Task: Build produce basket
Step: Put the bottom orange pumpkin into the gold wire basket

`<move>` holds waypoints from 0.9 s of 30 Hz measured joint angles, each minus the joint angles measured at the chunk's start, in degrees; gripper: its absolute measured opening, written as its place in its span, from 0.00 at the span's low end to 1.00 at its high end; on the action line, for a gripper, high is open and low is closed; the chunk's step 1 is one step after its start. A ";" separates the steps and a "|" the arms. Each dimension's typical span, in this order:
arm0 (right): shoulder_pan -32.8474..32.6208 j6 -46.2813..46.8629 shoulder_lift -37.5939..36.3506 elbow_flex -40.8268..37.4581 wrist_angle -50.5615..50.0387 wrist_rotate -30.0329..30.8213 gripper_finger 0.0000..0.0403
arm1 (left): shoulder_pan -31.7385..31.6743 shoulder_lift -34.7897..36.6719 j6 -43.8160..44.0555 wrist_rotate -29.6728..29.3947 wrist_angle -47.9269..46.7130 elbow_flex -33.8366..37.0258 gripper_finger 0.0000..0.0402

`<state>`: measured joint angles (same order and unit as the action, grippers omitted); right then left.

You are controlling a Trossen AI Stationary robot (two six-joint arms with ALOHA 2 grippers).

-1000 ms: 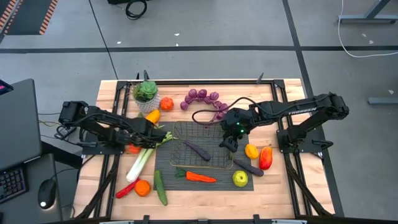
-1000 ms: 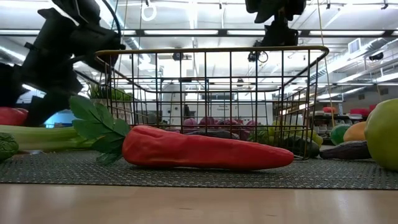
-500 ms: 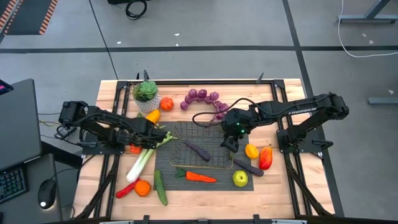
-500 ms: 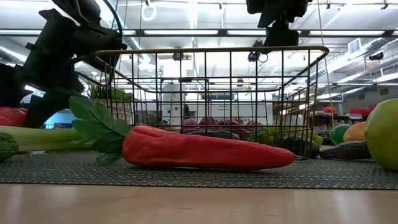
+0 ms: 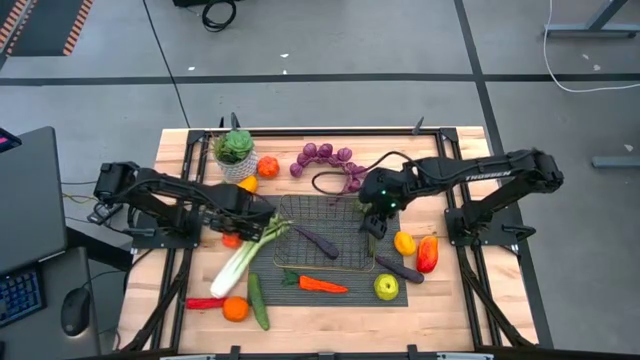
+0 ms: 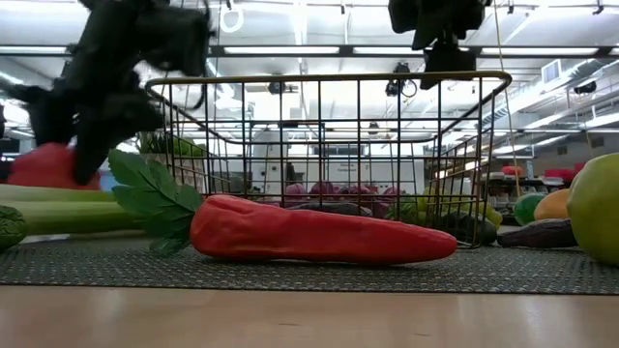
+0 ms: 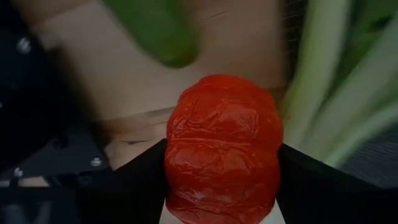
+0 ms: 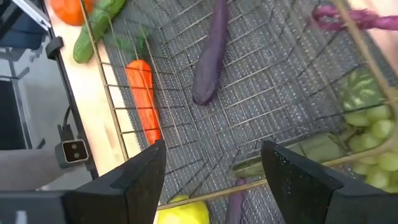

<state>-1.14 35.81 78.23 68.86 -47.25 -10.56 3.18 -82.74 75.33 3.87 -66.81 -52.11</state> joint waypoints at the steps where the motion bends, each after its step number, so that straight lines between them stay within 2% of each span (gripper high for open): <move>1: 0.42 0.00 -0.52 0.00 -0.11 0.03 0.66 | 0.00 0.00 -1.03 -0.47 -0.64 -1.48 0.59; 7: 3.27 1.73 -4.36 0.00 -0.13 1.69 0.66 | -0.24 0.00 -4.78 -6.09 -6.88 -11.87 0.61; 15: 5.07 3.06 -8.62 0.00 -0.21 3.43 0.66 | -0.24 0.00 -10.15 -10.19 -7.37 -25.41 0.60; 22: 5.09 4.57 -9.82 0.00 -2.66 3.54 0.66 | -0.20 0.02 -11.21 -12.34 -7.71 -33.23 0.61; 27: 5.02 5.22 -9.89 0.00 -5.87 3.54 0.66 | -0.07 0.02 -16.56 -12.73 -2.74 -37.05 0.60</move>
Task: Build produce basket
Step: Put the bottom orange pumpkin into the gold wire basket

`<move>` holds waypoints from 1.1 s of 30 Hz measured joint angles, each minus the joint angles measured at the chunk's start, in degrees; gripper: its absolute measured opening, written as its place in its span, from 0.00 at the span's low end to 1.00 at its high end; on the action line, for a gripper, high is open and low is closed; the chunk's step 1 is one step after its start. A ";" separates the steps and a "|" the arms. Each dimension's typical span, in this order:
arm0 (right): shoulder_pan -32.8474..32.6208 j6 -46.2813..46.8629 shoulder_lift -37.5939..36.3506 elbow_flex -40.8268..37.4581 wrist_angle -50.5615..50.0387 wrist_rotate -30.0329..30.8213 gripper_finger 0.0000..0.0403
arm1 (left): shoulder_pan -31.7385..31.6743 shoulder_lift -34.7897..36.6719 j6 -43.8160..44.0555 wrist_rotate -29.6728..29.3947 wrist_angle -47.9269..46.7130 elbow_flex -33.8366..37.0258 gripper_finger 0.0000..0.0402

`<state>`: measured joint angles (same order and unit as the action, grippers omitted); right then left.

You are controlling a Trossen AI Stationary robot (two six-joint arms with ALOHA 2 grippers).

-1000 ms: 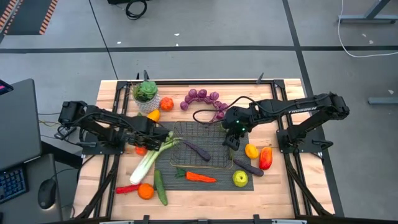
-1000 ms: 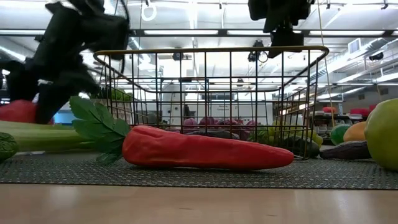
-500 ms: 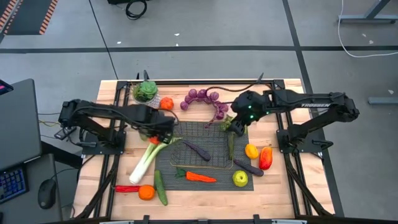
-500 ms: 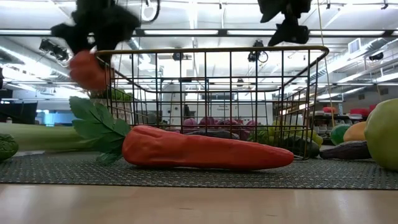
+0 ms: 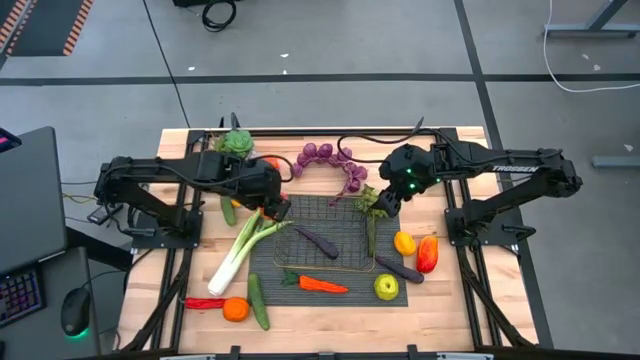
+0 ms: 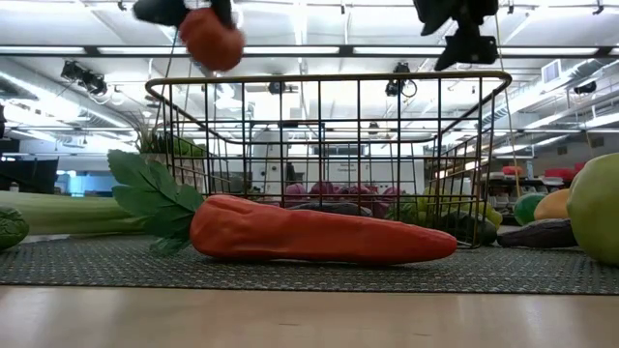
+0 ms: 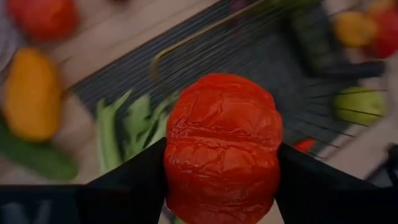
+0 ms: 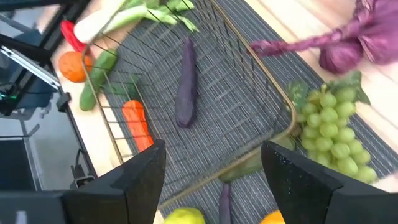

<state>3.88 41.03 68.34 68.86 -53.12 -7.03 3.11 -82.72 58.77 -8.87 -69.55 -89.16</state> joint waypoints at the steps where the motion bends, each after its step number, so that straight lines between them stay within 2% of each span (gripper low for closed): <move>1: -0.06 0.46 0.00 0.00 -0.70 0.00 0.66 | 0.03 0.00 -1.04 0.02 1.46 -0.71 0.61; 13: -0.09 5.84 -5.08 0.02 -3.99 -0.04 0.66 | 0.13 -1.42 -11.31 0.01 19.88 -1.95 0.61; 21: -0.09 8.74 -8.55 0.04 -4.04 -0.04 0.66 | 0.28 -6.19 -12.97 1.47 28.82 -1.95 0.62; 33: -0.15 7.39 -8.66 0.04 -4.26 -0.02 0.66 | 0.48 -9.18 -13.63 2.17 27.60 -1.91 0.67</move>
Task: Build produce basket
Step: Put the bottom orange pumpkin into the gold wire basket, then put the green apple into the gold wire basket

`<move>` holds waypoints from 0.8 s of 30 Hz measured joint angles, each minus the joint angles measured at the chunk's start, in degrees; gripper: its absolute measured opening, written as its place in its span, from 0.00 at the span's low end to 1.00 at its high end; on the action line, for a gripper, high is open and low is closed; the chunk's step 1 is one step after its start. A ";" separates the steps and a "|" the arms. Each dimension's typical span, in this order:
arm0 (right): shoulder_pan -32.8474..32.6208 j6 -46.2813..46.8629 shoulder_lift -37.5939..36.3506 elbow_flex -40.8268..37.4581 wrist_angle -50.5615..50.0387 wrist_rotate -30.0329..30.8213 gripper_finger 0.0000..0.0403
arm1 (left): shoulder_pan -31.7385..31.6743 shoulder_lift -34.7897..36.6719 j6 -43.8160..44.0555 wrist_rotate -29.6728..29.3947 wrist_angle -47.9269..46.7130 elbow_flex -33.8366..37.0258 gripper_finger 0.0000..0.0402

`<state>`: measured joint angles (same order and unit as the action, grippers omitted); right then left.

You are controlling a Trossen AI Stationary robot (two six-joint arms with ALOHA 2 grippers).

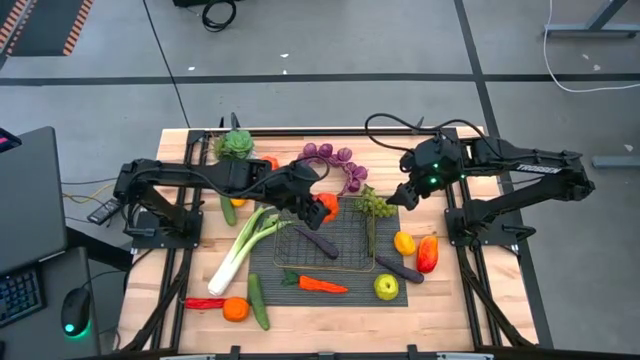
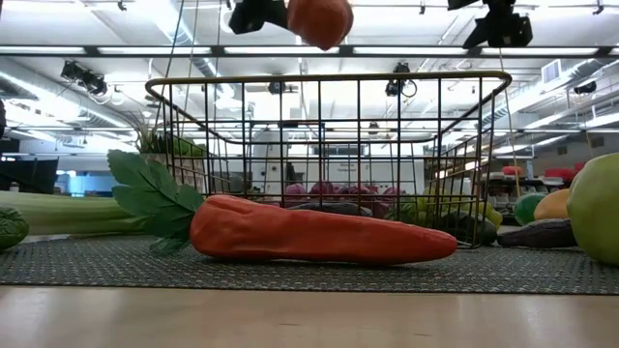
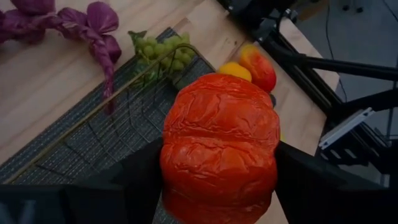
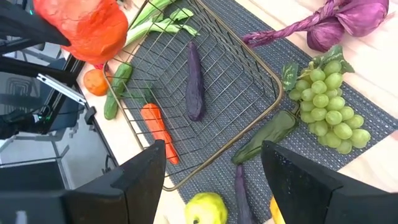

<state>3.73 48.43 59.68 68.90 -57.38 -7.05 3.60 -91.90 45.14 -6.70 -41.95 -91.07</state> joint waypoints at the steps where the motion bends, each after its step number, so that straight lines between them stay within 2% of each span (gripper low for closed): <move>1: 0.00 -0.47 -0.02 0.00 -0.08 0.00 0.66 | 0.00 0.00 0.40 0.39 -0.11 0.00 0.67; 8: 0.00 -2.71 0.00 0.00 -0.18 0.04 0.66 | 0.17 0.00 0.71 1.45 -0.12 0.00 0.67; 16: 0.00 -6.19 0.00 0.00 -0.20 0.11 0.66 | 0.17 0.00 1.74 1.44 -0.08 0.00 0.78; 24: 1.11 -8.16 0.00 0.00 -0.18 2.99 0.66 | 0.59 0.00 3.32 2.05 -0.10 0.00 0.79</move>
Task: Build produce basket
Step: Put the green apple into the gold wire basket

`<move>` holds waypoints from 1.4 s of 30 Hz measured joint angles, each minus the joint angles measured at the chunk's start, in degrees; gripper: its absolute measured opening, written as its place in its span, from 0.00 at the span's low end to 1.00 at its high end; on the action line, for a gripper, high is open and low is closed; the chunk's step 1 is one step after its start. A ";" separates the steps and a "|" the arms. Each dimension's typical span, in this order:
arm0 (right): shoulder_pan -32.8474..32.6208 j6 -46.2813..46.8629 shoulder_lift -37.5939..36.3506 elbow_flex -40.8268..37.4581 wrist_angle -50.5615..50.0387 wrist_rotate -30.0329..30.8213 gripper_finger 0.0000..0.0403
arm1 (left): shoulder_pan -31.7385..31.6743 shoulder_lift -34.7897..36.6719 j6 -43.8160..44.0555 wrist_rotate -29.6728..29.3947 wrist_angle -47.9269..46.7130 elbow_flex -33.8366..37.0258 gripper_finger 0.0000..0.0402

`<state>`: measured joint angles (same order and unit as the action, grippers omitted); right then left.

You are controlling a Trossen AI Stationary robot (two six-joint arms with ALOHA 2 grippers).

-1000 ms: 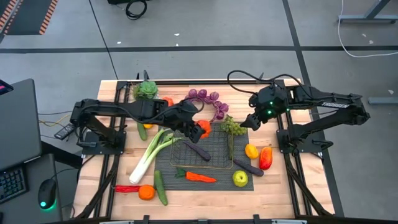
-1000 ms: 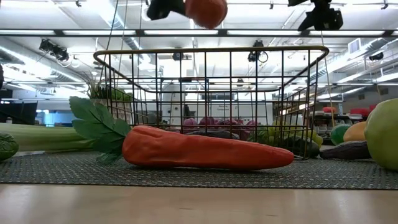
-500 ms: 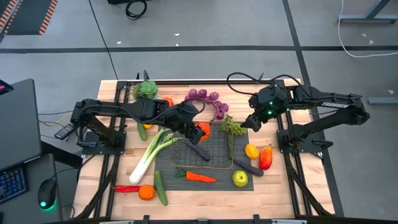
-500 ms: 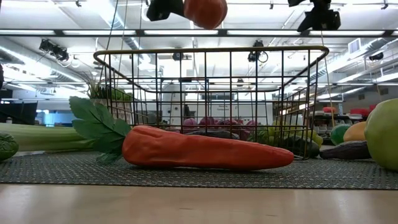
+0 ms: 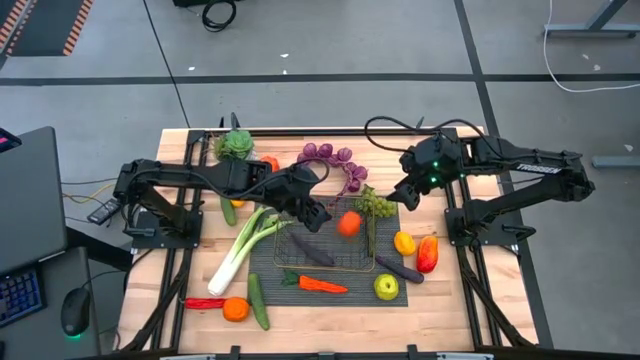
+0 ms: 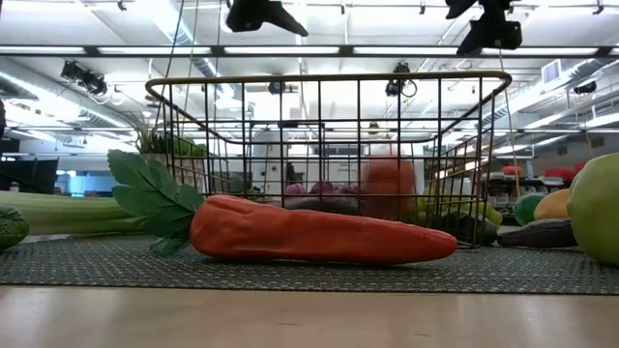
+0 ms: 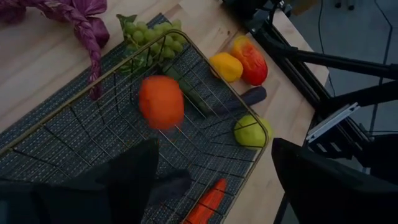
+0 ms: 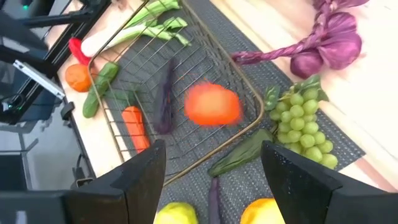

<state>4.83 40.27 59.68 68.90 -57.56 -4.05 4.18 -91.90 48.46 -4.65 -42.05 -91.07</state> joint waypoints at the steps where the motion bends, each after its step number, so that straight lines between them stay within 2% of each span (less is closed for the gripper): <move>1: 0.11 0.01 0.00 0.00 -0.01 0.01 0.66 | 0.13 0.00 0.66 -0.03 -0.04 0.00 0.79; 16: 0.11 -1.91 0.02 0.00 -0.02 -4.06 0.66 | 0.41 0.00 9.69 0.62 0.13 0.00 0.79; 21: -1.30 0.00 0.02 0.00 -0.06 -4.97 0.66 | 1.42 0.02 9.11 0.83 0.81 0.00 0.79; 27: -6.99 6.22 0.04 0.00 -1.31 -4.02 0.66 | 2.85 0.04 7.86 4.44 -1.12 0.00 0.79; 31: -12.30 14.21 0.04 0.00 -3.45 -0.27 0.66 | 3.74 0.04 3.71 8.06 -4.45 0.00 0.79; 36: -19.53 24.71 0.31 -0.07 -3.47 4.67 0.66 | 4.72 -0.26 -0.41 8.37 -4.35 0.00 0.79; 38: -21.55 26.10 0.46 -0.98 -3.53 4.49 0.66 | 4.67 -0.68 -1.77 8.45 -4.38 0.03 0.79; 42: -24.73 29.24 1.85 -3.43 -6.31 -0.02 0.66 | 4.71 -0.49 -2.64 9.16 -4.47 0.04 0.78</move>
<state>-19.89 69.51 61.53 65.47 -63.87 -4.08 8.89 -92.39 45.82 4.51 -46.52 -91.02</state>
